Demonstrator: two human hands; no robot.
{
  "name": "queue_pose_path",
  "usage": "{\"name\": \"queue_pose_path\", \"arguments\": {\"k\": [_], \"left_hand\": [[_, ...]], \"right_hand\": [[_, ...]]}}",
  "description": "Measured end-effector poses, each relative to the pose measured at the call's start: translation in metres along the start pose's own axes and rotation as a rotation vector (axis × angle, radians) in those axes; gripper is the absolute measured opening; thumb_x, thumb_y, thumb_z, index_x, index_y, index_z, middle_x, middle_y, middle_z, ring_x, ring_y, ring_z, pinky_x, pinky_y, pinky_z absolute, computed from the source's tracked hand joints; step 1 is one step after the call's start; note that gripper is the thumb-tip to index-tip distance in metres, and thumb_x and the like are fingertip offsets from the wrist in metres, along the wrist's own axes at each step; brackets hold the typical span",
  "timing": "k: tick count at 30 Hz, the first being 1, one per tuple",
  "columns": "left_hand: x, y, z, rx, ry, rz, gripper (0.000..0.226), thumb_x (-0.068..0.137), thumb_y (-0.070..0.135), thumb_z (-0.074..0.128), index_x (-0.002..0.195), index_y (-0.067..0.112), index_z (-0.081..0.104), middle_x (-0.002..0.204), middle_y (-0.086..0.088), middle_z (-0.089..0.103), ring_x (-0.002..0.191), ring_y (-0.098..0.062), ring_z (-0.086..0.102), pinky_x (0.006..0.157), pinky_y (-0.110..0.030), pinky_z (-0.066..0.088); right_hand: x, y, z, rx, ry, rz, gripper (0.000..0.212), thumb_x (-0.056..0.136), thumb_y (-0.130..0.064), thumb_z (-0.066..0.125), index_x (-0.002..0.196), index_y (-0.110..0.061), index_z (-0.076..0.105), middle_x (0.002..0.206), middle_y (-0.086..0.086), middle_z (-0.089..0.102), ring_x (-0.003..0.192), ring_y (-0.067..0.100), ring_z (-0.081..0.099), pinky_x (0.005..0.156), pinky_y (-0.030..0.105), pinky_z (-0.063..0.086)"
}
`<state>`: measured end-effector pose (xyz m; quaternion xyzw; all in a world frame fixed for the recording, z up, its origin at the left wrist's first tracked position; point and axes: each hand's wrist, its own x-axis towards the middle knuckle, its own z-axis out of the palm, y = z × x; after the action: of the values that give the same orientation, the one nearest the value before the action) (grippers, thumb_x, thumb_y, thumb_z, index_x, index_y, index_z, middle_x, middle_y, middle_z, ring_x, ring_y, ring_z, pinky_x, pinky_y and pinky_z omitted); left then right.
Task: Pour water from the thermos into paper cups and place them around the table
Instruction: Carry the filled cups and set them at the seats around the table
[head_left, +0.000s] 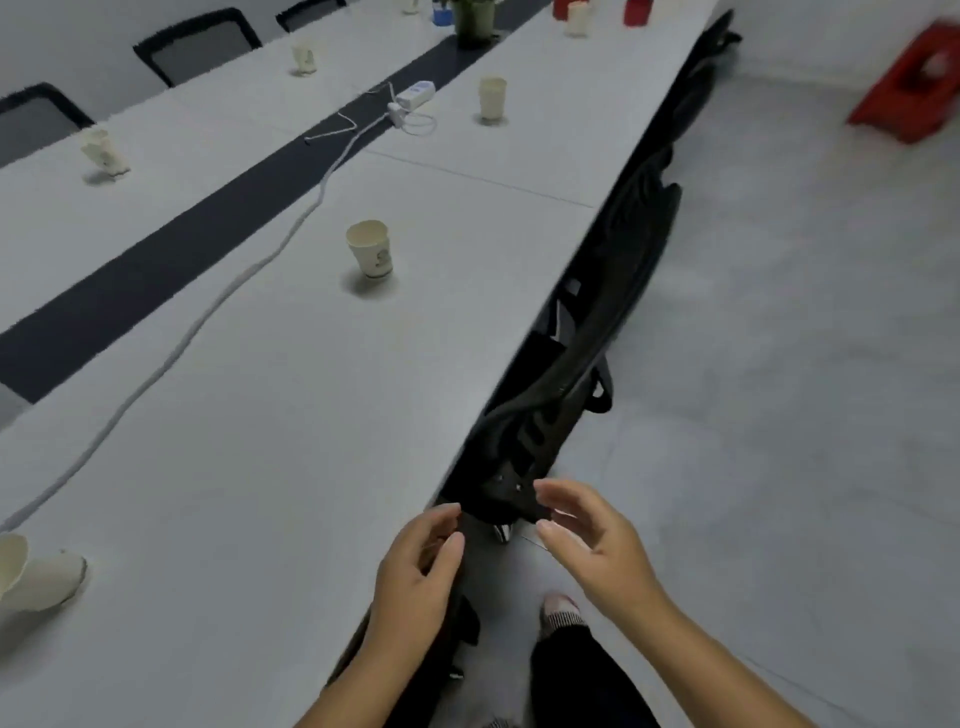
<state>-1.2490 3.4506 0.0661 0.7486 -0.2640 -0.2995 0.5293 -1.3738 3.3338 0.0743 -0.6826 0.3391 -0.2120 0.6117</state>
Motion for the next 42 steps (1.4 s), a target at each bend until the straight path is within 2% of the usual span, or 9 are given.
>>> {"name": "queue_pose_path", "arguments": {"k": [10,15,18,23,26,28,32,36,42], "left_hand": [[-0.029,0.014,0.213,0.112,-0.623,0.095,0.041,0.087,-0.001,0.054,0.09,0.04,0.054,0.102,0.021,0.054,0.095,0.007,0.055,0.078,0.002,0.037],[-0.036,0.016,0.312,0.117,-0.66,-0.067,0.032,0.085,-0.006,0.054,0.094,0.024,0.059,0.105,0.001,0.057,0.089,0.006,0.056,0.075,-0.008,0.041],[-0.027,0.027,0.368,0.087,-0.595,-0.1,0.029,0.082,-0.01,0.054,0.103,0.01,0.059,0.103,-0.01,0.062,0.08,0.008,0.06,0.067,-0.005,0.043],[0.026,0.043,0.443,0.086,-0.566,-0.108,0.028,0.086,-0.009,0.049,0.107,0.009,0.059,0.109,-0.012,0.062,0.1,-0.022,0.058,0.086,-0.027,0.039],[0.082,0.048,0.48,0.127,-0.629,-0.233,0.03,0.091,-0.004,0.042,0.119,0.004,0.05,0.114,-0.007,0.054,0.118,-0.029,0.049,0.104,-0.036,0.032],[0.122,0.055,0.504,0.172,-0.518,-0.148,0.028,0.09,-0.011,0.04,0.112,-0.002,0.053,0.104,-0.003,0.059,0.115,-0.031,0.051,0.099,-0.028,0.038],[0.211,0.101,0.566,0.119,-0.416,-0.059,0.028,0.082,-0.017,0.049,0.099,0.001,0.062,0.096,-0.006,0.066,0.085,0.003,0.06,0.068,0.006,0.039],[0.313,0.17,0.644,0.075,-0.427,0.005,0.027,0.083,-0.01,0.055,0.094,0.013,0.064,0.102,-0.013,0.065,0.092,-0.019,0.058,0.066,0.002,0.042],[0.436,0.231,0.753,0.066,-0.512,0.047,0.03,0.083,-0.007,0.056,0.095,0.019,0.062,0.104,-0.008,0.064,0.095,-0.014,0.058,0.073,-0.015,0.041]], "right_hand": [[-0.176,0.091,-0.173,0.291,0.701,0.347,0.029,0.08,0.008,0.055,0.094,-0.017,0.057,0.103,0.001,0.063,0.095,0.011,0.06,0.071,0.003,0.047],[-0.2,0.128,-0.258,0.333,0.875,0.402,0.031,0.077,0.013,0.057,0.098,-0.011,0.055,0.099,0.001,0.063,0.079,-0.001,0.065,0.067,0.002,0.046],[-0.188,0.142,-0.32,0.275,0.869,0.399,0.037,0.074,0.014,0.06,0.101,-0.011,0.054,0.1,0.001,0.063,0.09,0.011,0.062,0.07,0.003,0.045],[-0.134,0.163,-0.416,0.205,0.735,0.378,0.041,0.074,0.008,0.064,0.097,-0.025,0.056,0.107,-0.009,0.061,0.093,-0.011,0.059,0.075,0.001,0.043],[-0.083,0.184,-0.461,0.21,0.687,0.392,0.041,0.074,0.007,0.064,0.097,-0.026,0.055,0.109,-0.009,0.06,0.095,-0.005,0.061,0.074,0.002,0.044],[-0.04,0.193,-0.49,0.238,0.675,0.41,0.041,0.074,0.007,0.063,0.094,-0.027,0.055,0.108,-0.008,0.06,0.099,0.001,0.059,0.071,0.003,0.045],[0.061,0.186,-0.552,0.236,0.773,0.396,0.04,0.072,0.011,0.063,0.09,-0.024,0.057,0.104,-0.006,0.063,0.098,0.007,0.059,0.069,0.001,0.045],[0.176,0.141,-0.629,0.216,0.749,0.284,0.039,0.075,0.011,0.061,0.093,-0.023,0.056,0.105,-0.007,0.062,0.091,0.0,0.062,0.074,0.002,0.044],[0.293,0.134,-0.734,0.201,0.786,0.244,0.04,0.073,0.014,0.06,0.094,-0.02,0.058,0.104,-0.007,0.063,0.089,-0.009,0.061,0.075,0.002,0.045]]}}
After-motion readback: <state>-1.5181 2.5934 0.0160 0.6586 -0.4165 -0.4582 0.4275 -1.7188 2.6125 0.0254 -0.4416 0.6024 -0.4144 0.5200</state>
